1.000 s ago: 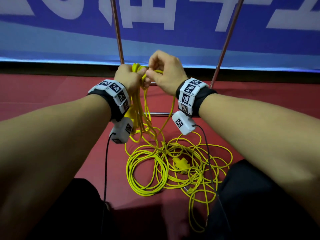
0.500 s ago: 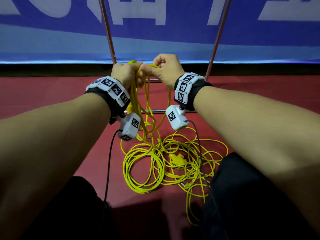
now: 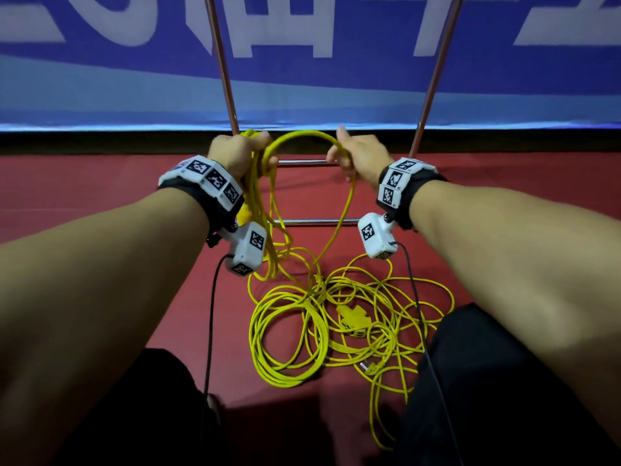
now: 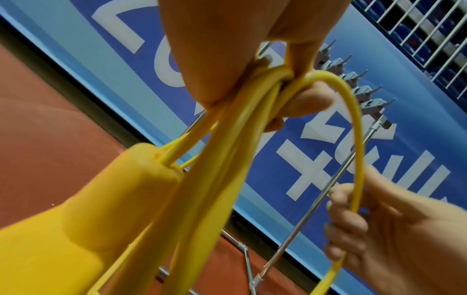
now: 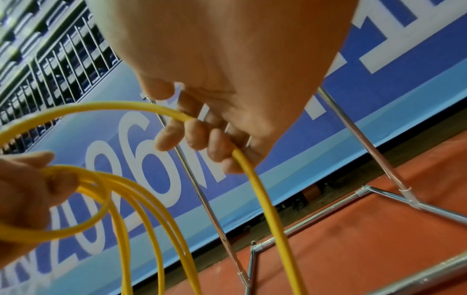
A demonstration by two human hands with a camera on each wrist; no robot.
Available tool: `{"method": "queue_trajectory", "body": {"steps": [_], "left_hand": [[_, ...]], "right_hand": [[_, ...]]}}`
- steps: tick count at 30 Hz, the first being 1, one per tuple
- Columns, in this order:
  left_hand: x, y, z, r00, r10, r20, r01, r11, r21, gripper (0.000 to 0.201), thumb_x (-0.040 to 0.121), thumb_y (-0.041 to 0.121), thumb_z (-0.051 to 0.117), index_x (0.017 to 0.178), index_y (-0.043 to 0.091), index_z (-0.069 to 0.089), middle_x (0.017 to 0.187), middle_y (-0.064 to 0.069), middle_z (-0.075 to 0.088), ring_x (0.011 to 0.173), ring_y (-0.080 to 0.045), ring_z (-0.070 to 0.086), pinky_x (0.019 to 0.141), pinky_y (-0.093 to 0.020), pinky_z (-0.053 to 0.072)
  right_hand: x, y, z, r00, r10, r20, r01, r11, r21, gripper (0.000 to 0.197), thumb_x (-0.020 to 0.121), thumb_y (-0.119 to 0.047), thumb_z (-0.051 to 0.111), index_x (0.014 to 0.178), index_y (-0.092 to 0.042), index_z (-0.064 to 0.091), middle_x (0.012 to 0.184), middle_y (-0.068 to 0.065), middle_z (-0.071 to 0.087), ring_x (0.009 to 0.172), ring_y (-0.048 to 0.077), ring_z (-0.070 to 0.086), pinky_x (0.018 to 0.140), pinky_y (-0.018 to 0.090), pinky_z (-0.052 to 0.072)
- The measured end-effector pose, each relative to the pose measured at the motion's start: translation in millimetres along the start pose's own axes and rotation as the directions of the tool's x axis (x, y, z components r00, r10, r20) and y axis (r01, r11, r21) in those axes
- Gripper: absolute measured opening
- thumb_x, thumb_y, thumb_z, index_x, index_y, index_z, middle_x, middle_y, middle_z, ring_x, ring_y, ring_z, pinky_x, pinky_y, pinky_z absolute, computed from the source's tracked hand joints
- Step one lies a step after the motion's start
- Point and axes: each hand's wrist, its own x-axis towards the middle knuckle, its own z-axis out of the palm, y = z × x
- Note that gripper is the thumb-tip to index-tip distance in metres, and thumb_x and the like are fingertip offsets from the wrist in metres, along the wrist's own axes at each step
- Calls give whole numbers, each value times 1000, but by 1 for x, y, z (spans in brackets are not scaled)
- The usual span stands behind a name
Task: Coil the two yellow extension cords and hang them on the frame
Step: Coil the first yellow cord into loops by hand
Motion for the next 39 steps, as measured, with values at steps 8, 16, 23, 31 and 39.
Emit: {"method": "queue_trajectory", "body": {"steps": [8,16,23,31,39], "left_hand": [[-2,-1,-8,975,-94,199,78,993,86,11,99,11,57,105,6,64,85,-4,77,78,-17,76,67,-30,59],[-9,1,-2,974,-81,214,37,979,203,10,96,10,60,91,2,63,66,-13,67,61,-25,68,57,-33,57],[-13,2,2,962,-15,272,-69,952,297,12,98,10,59,91,0,63,56,-2,62,43,-13,51,44,-23,42],[-3,5,-10,976,-34,213,24,999,48,11,99,8,56,90,6,61,69,-6,67,52,-11,59,49,-22,49],[-11,4,-13,944,-156,290,116,982,150,15,102,5,47,98,0,60,79,-11,76,69,-21,75,57,-30,59]], "right_hand": [[1,-17,13,978,-207,-13,206,978,-23,25,82,-18,82,69,-16,61,43,-16,42,41,-1,34,48,11,28],[-5,-34,43,972,-230,41,233,966,-109,45,63,-30,94,72,-20,51,56,-5,55,49,6,45,53,21,41],[-6,-23,37,974,-215,76,214,977,9,32,82,-34,80,74,-14,56,71,20,65,65,22,62,67,33,48],[-14,12,22,940,216,264,-218,976,-23,58,104,-50,38,67,-10,58,56,5,51,55,23,51,64,30,45],[4,-14,-13,980,-89,-176,114,984,138,36,90,-37,65,63,-15,56,45,-7,40,41,7,33,43,18,28]]}}
